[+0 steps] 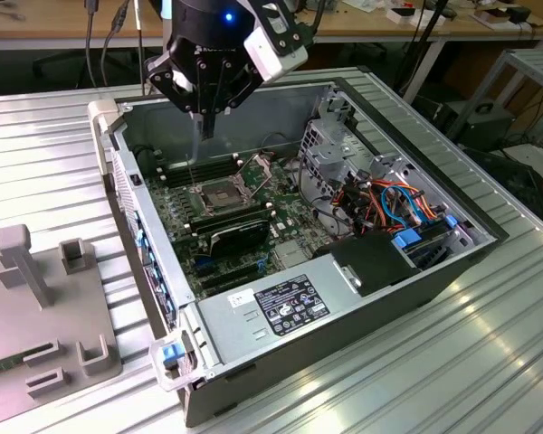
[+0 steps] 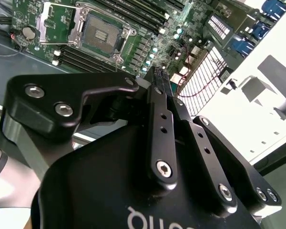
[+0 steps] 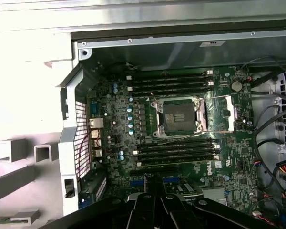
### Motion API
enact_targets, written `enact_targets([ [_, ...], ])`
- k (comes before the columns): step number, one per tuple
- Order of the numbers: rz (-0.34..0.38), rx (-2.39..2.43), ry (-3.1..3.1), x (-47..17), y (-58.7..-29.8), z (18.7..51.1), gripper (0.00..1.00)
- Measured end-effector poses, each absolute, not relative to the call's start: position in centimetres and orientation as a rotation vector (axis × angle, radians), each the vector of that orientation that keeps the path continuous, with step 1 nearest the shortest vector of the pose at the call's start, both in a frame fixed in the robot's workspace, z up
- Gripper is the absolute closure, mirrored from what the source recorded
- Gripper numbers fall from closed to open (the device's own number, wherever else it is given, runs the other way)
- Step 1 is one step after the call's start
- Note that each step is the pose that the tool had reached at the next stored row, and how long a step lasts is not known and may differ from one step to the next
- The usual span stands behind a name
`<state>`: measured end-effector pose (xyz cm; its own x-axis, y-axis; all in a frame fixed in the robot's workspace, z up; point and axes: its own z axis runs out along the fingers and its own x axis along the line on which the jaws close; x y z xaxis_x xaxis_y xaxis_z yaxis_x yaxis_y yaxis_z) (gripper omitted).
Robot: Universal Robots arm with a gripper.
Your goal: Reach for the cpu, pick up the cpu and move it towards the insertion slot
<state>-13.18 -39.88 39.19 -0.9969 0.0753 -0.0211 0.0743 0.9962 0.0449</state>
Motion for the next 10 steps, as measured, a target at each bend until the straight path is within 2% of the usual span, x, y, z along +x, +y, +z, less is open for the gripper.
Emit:
enact_targets([
  [10, 0.069, 0.117, 3.117, -13.35, -39.89, 39.15, 0.89],
])
